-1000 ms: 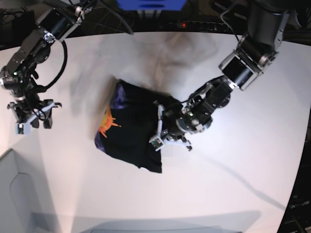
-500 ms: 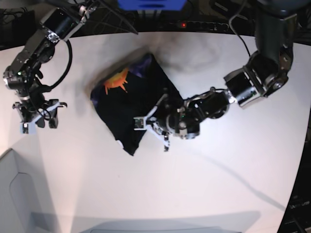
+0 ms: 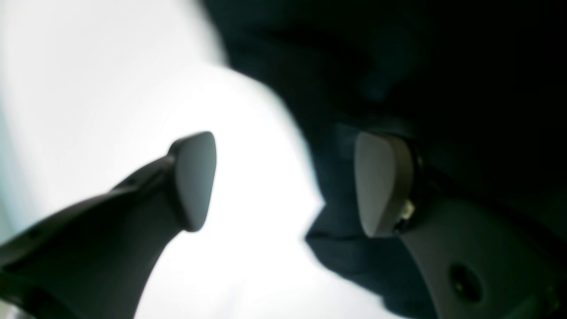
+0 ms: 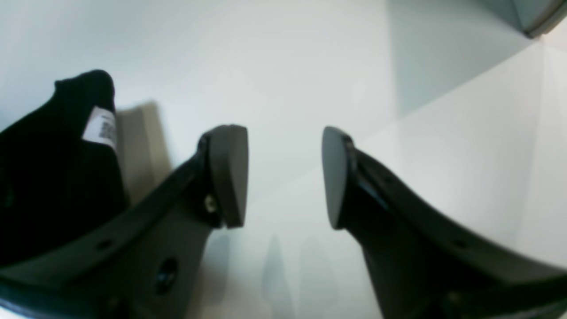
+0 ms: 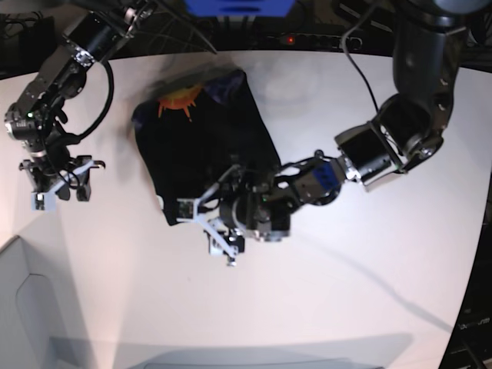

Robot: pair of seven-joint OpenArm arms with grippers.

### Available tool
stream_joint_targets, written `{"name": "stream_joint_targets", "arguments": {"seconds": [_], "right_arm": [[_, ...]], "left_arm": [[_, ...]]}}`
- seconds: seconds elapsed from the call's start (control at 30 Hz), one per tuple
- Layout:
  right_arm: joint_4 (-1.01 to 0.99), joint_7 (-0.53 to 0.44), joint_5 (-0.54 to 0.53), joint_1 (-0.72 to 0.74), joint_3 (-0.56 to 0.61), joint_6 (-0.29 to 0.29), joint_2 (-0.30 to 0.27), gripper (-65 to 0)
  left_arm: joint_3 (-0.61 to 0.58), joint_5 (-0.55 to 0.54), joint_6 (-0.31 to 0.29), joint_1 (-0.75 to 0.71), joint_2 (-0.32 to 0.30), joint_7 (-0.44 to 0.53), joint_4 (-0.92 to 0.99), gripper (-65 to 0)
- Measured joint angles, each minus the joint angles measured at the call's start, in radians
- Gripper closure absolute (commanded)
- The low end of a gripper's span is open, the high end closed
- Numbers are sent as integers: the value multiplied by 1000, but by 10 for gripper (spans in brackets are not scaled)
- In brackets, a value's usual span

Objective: Fold the T-shirt properly
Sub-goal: 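Drag the shirt with the left gripper, rotating it toward the right gripper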

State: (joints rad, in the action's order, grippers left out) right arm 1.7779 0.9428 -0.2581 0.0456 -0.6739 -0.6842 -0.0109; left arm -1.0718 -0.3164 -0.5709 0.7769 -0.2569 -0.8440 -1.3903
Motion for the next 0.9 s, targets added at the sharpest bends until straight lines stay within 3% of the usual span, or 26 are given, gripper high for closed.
{"name": "stream_joint_targets", "arguments": {"seconds": [0.1, 0.23, 0.43, 0.53, 0.67, 0.9], "right_arm": [[-1, 5, 8, -17, 0, 0, 0, -252], [0, 0, 8, -13, 5, 0, 0, -252], [1, -1, 1, -51, 118, 0, 11, -252], [0, -4, -3, -57, 155, 0, 11, -252], [0, -4, 2, -58, 186, 0, 11, -252], [-2, -8, 0, -87, 269, 0, 11, -252]], "left_arm": [[175, 3, 2, -43, -64, -2, -74, -462], [448, 6, 5, -209, -148, -9, -187, -462], [758, 11, 6, -585, -179, -28, -264, -461], [822, 14, 2, -691, -181, -126, -282, -461], [840, 10, 2, -759, -166, -137, -292, -461], [835, 4, 2, -777, -32, -101, -187, -461]]}}
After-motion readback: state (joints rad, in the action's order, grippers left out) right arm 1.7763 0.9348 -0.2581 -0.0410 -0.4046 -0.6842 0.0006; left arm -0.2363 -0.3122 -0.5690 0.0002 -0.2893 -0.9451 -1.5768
